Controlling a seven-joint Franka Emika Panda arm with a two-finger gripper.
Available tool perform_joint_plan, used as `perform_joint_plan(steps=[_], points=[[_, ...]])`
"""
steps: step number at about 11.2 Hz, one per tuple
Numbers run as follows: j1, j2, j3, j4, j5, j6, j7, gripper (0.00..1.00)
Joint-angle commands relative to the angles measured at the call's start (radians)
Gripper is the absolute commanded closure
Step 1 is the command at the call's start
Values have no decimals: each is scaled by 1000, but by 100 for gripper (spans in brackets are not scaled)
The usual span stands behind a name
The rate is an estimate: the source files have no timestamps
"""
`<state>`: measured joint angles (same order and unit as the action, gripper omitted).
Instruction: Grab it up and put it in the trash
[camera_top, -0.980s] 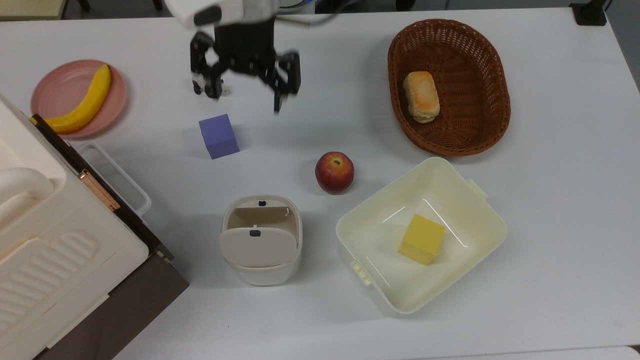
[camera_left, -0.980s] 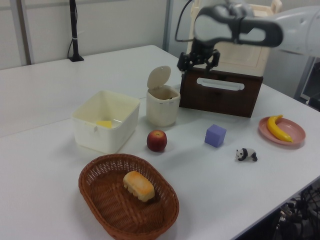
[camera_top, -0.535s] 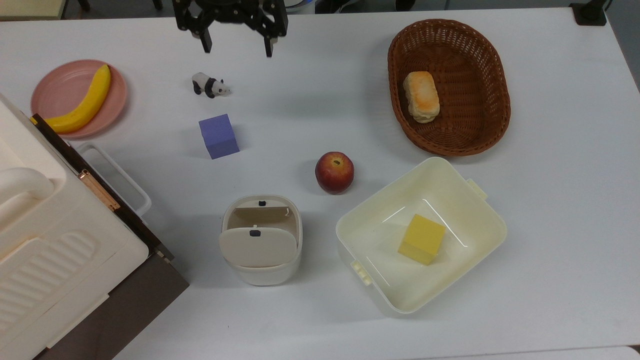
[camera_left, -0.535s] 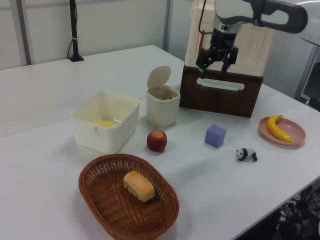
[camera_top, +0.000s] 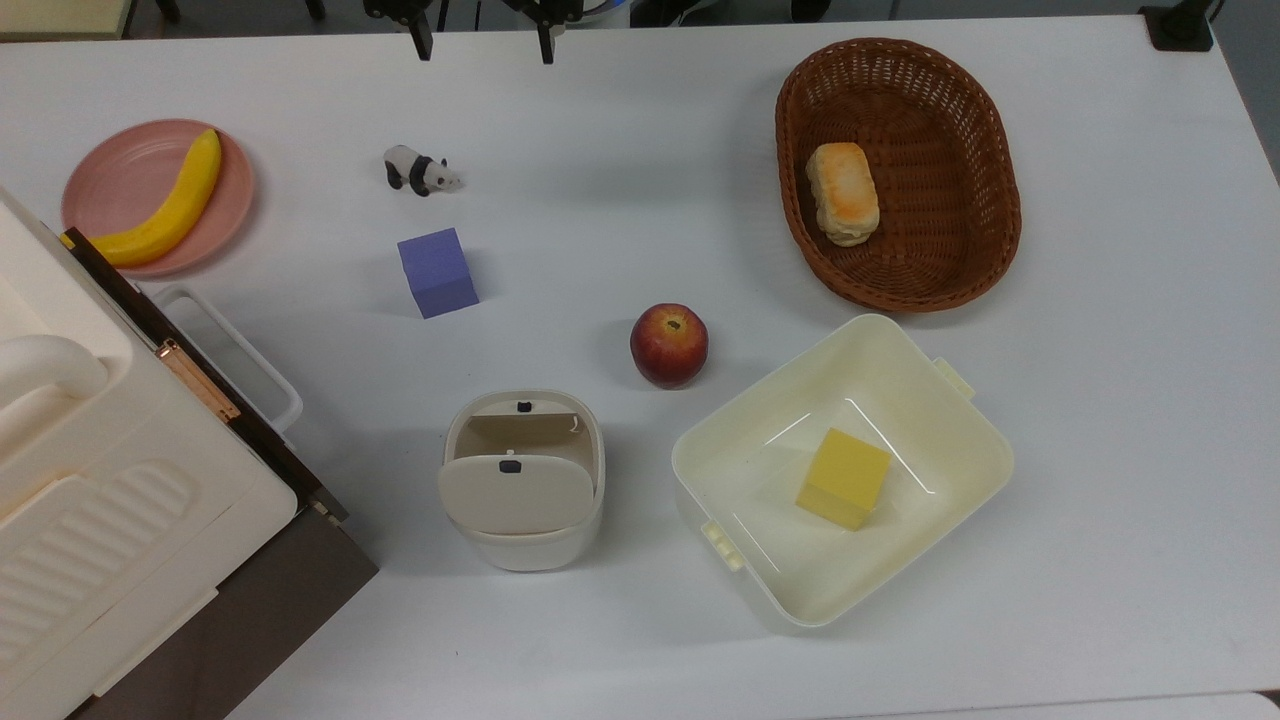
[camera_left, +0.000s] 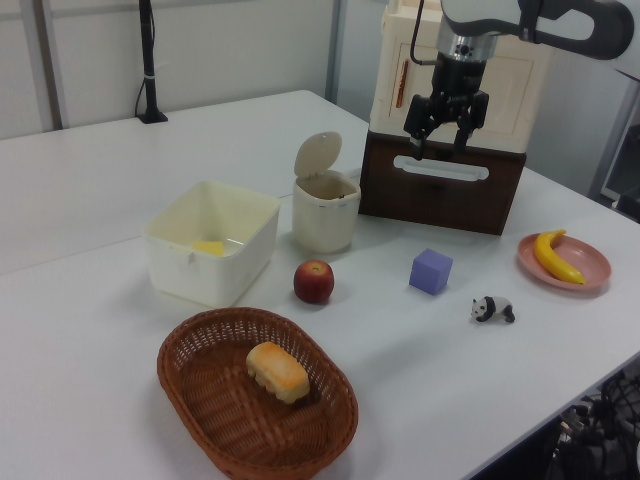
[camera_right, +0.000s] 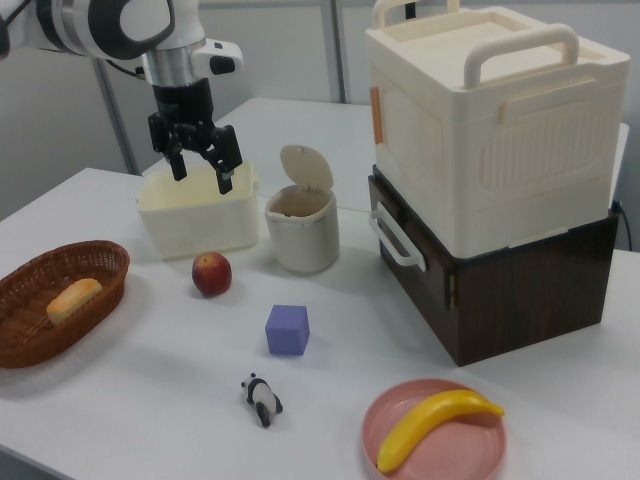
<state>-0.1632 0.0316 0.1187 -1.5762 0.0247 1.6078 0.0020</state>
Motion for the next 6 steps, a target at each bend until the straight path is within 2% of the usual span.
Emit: perform_joint_plan(steps=[1,3,5,6], points=[[-10,-33,4,-39,24,6,-19,0],[14,-33,-25,-39,24,6,-19,0],[146,-33,-157,-39,24,6,-25,0],[148,-33,-160,-39,24,6,-28,0]])
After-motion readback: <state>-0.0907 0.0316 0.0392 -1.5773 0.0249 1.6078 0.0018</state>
